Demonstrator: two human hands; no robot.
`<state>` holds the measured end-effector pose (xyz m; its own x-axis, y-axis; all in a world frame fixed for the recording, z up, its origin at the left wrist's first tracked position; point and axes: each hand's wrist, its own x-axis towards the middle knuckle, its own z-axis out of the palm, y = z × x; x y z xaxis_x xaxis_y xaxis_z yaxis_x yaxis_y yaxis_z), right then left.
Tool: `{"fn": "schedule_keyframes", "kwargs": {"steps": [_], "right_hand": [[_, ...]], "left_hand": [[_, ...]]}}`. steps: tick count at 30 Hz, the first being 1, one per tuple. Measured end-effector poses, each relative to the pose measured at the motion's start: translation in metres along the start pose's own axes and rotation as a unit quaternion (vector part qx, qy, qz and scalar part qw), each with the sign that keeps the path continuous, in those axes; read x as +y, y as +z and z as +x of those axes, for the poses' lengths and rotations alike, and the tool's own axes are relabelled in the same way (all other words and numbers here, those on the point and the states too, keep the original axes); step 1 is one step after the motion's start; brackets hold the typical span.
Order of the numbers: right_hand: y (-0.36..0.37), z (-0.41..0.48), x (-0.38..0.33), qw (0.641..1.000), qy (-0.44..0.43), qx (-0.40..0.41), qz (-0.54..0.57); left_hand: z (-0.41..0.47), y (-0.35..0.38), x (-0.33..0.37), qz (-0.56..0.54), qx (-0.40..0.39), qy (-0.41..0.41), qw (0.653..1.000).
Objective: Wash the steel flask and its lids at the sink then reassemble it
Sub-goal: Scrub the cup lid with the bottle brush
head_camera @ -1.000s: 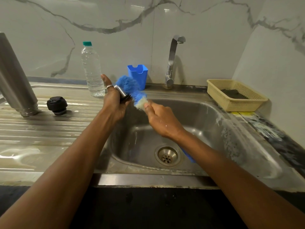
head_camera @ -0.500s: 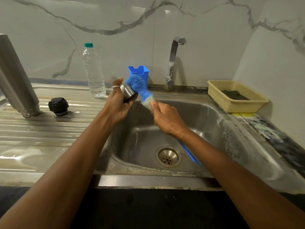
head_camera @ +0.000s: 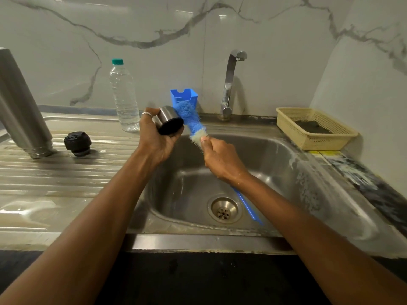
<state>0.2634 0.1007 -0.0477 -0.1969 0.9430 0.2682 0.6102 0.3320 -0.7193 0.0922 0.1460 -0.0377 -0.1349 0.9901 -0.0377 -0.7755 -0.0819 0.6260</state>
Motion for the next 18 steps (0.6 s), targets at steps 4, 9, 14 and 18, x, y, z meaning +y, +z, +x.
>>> {"fn": "schedule_keyframes", "kwargs": {"steps": [4,9,14,18], "right_hand": [[-0.001,-0.004,-0.003,0.999,-0.028,0.003,0.019],[0.004,-0.005,-0.003,0.999,-0.024,-0.004,0.03],[0.006,-0.006,-0.007,0.999,-0.042,-0.017,0.018],[0.007,-0.005,-0.004,0.999,-0.042,-0.014,-0.012]], "left_hand": [[0.003,-0.001,0.006,-0.03,-0.009,0.018,0.999],[0.007,0.003,0.0,0.022,-0.007,0.048,0.999],[0.014,-0.006,0.003,0.046,0.059,0.049,0.996],[0.013,-0.004,0.0,0.039,0.108,0.048,0.992]]}}
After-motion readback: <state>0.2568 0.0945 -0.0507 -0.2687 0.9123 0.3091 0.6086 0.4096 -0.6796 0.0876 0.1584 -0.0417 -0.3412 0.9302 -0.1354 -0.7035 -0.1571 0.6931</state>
